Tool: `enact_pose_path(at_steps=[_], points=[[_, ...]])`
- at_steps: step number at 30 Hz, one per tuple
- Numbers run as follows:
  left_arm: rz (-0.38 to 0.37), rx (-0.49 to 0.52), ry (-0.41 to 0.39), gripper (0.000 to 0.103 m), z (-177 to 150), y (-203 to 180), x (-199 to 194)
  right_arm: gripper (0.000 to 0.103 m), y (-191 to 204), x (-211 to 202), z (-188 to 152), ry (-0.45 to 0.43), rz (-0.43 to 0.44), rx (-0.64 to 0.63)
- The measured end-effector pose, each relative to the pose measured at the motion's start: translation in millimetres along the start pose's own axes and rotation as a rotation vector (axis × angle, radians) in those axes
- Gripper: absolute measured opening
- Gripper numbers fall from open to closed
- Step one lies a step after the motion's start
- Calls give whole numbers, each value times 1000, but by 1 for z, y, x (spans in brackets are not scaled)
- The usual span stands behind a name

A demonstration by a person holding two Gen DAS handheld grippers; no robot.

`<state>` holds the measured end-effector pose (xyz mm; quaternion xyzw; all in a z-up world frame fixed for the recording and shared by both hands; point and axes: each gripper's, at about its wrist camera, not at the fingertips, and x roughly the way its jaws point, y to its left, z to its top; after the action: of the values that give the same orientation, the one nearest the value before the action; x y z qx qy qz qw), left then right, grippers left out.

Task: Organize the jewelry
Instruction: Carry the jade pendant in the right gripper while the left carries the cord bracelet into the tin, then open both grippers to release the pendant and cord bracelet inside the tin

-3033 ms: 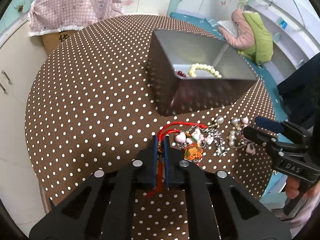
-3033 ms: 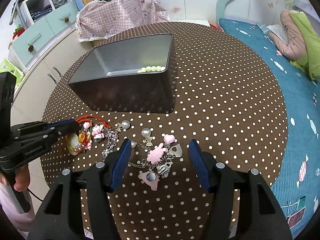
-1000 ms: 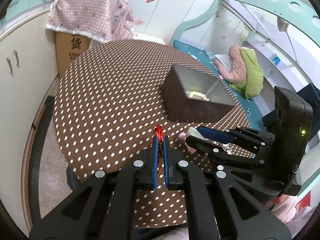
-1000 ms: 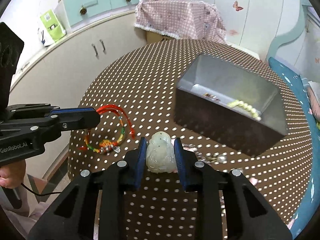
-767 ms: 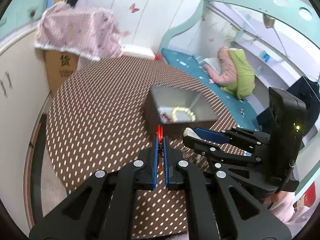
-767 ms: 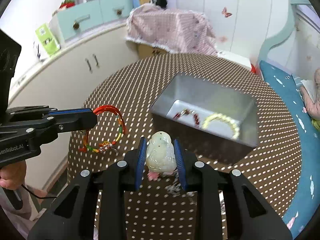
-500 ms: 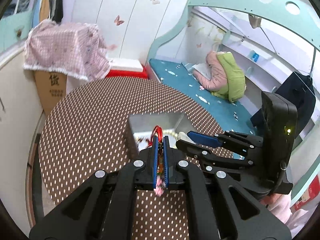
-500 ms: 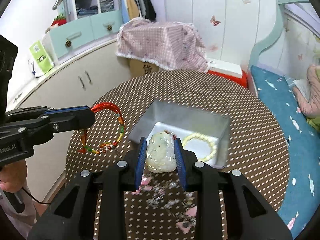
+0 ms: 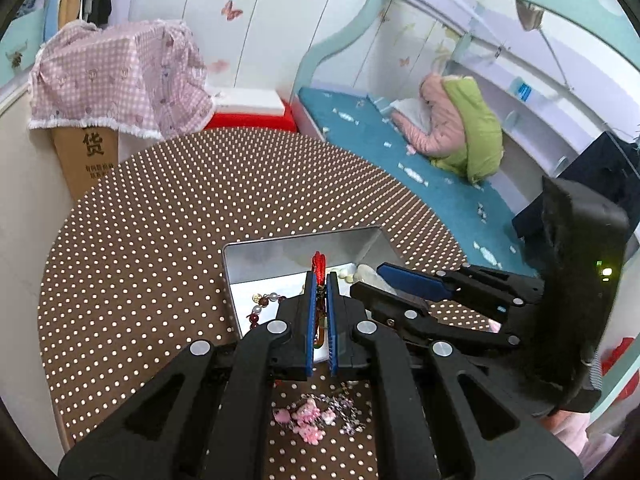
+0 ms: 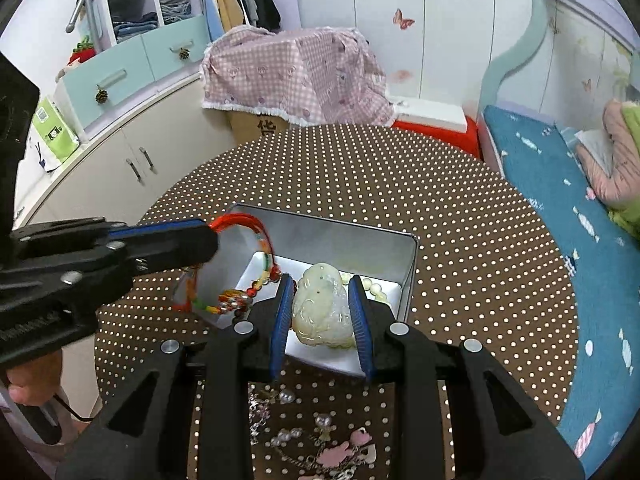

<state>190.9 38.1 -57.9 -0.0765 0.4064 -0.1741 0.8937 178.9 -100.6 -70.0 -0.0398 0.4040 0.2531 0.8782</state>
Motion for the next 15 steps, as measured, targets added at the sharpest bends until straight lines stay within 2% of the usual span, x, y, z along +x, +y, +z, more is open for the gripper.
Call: enact_pose_path(at_steps=[7, 10, 12, 15], points=[[24, -17, 61, 8, -1, 9, 29, 27, -5, 18, 3, 43, -11, -5], [27, -24, 72, 18, 0, 12, 36, 27, -3, 21, 6, 48, -6, -14], [29, -26, 69, 33, -1, 17, 35, 27, 0, 24, 7, 52, -16, -31], [27, -28, 68, 33, -3, 19, 35, 27, 4, 29, 7, 67, -18, -40]])
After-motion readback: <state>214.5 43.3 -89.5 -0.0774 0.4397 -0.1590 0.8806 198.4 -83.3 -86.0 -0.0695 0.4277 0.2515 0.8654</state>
